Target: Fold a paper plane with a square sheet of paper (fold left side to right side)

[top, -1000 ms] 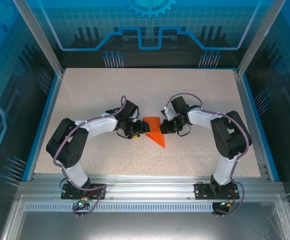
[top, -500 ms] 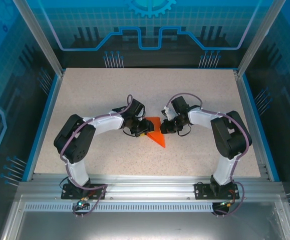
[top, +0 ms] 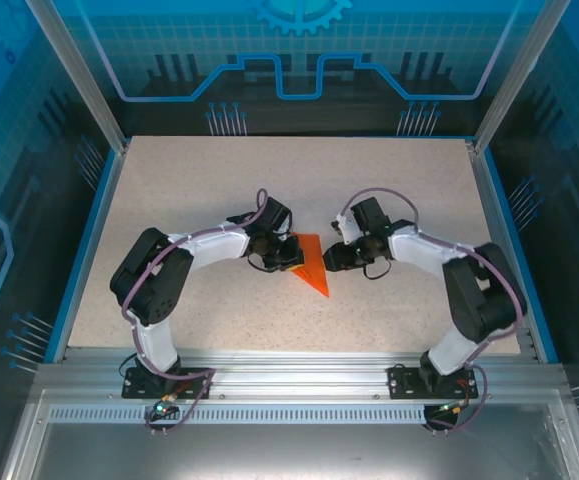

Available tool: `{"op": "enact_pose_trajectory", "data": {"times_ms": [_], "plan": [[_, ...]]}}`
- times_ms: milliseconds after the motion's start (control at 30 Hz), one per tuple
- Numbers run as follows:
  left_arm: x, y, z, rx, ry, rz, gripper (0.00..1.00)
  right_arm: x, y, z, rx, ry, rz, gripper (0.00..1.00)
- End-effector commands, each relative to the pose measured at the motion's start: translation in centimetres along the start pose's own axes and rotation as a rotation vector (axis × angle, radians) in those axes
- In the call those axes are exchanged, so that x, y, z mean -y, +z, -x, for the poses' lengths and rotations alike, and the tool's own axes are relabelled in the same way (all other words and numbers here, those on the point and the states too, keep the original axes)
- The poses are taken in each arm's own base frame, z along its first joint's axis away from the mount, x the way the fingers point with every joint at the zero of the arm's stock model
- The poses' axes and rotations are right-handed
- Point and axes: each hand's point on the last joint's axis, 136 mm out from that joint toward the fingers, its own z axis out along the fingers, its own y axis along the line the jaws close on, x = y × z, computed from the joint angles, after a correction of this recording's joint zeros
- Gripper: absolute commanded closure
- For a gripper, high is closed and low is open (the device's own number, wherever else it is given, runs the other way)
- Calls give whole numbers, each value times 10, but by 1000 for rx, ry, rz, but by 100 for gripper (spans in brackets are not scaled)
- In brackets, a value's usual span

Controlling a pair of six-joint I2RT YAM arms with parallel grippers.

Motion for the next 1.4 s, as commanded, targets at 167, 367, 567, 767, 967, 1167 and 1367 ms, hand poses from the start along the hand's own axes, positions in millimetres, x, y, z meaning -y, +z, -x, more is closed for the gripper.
{"op": "enact_pose_trajectory", "data": {"times_ms": [167,367,567,767,967,1167,1367], "plan": [[12,-8,2,12,-15,-7,90,-28,-1,-26,108,-346,-165,53],[15,-7,3,7,-37,-11,90,-47,15,-36,110,-521,-213,53],[15,-9,4,8,-52,-11,90,-49,30,-41,84,-585,-239,54],[17,-10,4,3,-60,-14,90,-46,39,-39,71,-591,-265,56],[18,-9,4,-6,-60,-13,90,-44,43,-37,59,-585,-277,65],[17,-10,3,-4,-59,-9,90,-40,43,-37,51,-563,-275,77],[18,-14,7,5,-55,-15,86,-38,44,-40,35,-563,-273,87]]}}
